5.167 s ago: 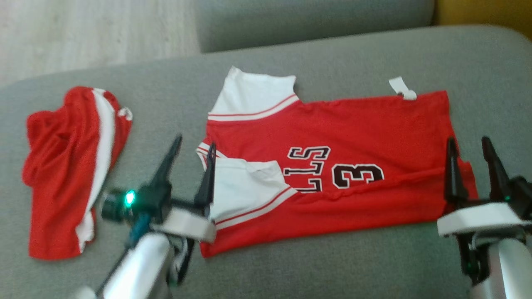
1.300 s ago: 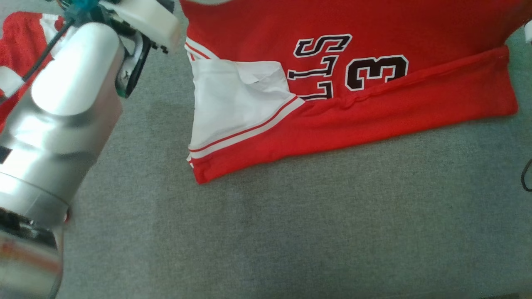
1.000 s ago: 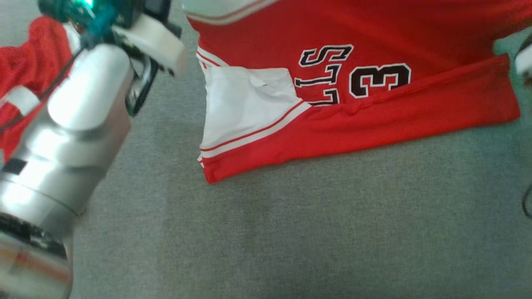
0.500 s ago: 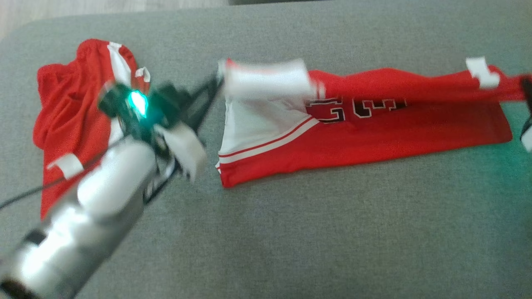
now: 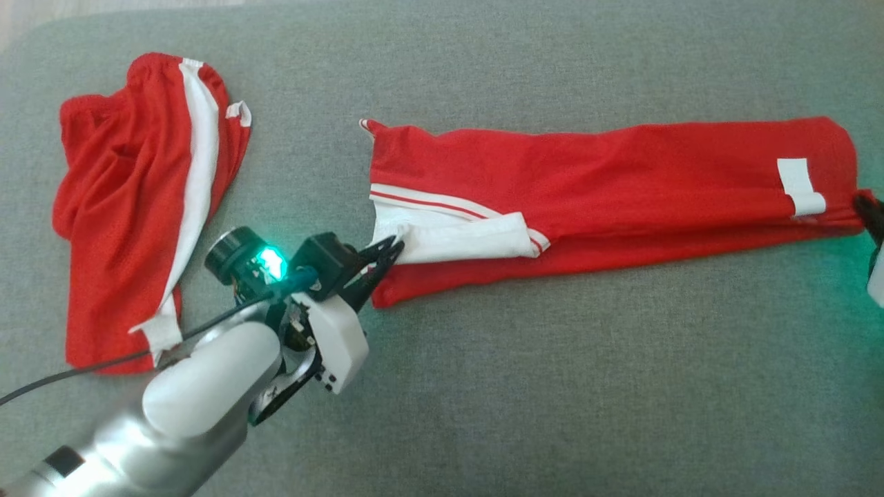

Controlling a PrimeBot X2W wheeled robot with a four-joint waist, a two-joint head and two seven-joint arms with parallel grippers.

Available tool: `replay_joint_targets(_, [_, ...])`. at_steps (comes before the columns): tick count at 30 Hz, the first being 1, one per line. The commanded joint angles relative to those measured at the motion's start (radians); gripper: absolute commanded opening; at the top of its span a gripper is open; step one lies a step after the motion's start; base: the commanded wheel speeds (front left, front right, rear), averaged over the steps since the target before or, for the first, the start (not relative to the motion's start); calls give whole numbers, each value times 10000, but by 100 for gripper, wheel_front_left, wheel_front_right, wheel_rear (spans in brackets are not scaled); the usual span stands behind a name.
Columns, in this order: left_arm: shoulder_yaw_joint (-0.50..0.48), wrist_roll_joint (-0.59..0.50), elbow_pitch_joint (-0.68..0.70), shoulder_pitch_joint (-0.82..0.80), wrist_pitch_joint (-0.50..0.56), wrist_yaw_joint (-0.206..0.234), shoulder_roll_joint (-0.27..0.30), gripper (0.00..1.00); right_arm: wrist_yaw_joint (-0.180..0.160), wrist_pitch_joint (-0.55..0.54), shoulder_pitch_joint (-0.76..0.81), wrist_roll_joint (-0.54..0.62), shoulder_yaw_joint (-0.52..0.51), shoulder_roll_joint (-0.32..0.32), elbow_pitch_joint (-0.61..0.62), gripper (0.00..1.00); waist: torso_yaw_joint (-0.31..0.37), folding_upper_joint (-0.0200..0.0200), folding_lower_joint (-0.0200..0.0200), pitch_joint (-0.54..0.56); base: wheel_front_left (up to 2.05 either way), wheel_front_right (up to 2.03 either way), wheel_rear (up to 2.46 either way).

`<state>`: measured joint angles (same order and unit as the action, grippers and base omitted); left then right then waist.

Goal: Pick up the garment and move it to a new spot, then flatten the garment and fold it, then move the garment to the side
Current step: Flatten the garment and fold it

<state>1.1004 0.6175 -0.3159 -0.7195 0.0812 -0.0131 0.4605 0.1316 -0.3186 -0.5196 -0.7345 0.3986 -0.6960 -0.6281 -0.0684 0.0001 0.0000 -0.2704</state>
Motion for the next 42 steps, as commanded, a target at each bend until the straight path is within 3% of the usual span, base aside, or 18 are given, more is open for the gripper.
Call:
replay_joint_targets(1, [-258,-74,297,-226,138,46,345,0,-9,-56,72,-1,173,-501,233,0,40,-1,0,-102,0,0,0])
replay_joint_targets(5, [-85,-104,336,-211,342,-20,327,0,-9,-149,-4,-167,255,-445,157,0,83,-1,0,-181,0,0,0])
replay_joint_targets(6, [-46,-115,351,-217,384,-36,325,0,-9,-111,-41,-157,280,-447,138,95,98,-1,0,-193,0,0,0])
replay_joint_targets(7, [-29,-205,381,-261,319,-3,329,30,-9,-53,-79,-194,243,-407,79,100,115,-1,0,-195,0,0,0])
replay_joint_targets(9, [-121,-403,381,-360,40,239,319,100,-9,176,-208,-375,63,-256,24,100,156,-1,0,-147,0,0,0])
replay_joint_targets(14, [-1069,-152,322,-478,-1015,1187,19,100,-9,1776,-660,-157,-311,-131,495,100,216,-1,0,341,0,0,0])
replay_joint_targets(18, [-2071,323,340,-351,-2102,1958,-251,100,-9,3245,-996,156,-758,390,1079,100,323,-1,0,783,0,0,0])
replay_joint_targets(22, [-2912,344,474,-138,-3178,2693,-488,100,-9,4627,-1043,762,-1569,1381,1483,100,386,-1,0,1185,0,0,0])
replay_joint_targets(28, [-4192,-23,1108,1099,-3422,3427,-1139,100,-9,5577,126,2318,-2932,3550,2351,100,312,-1,0,1722,0,0,0])
replay_joint_targets(36, [-6313,-694,1690,3595,-3427,2884,-2152,100,-9,5779,2643,4154,-4045,6014,3436,100,269,-1,0,1969,0,0,0])
replay_joint_targets(42, [-7348,-1670,1611,4821,-3428,2143,-2770,100,-9,5799,3759,4935,-3797,6414,3754,100,351,-1,0,1790,0,0,0])
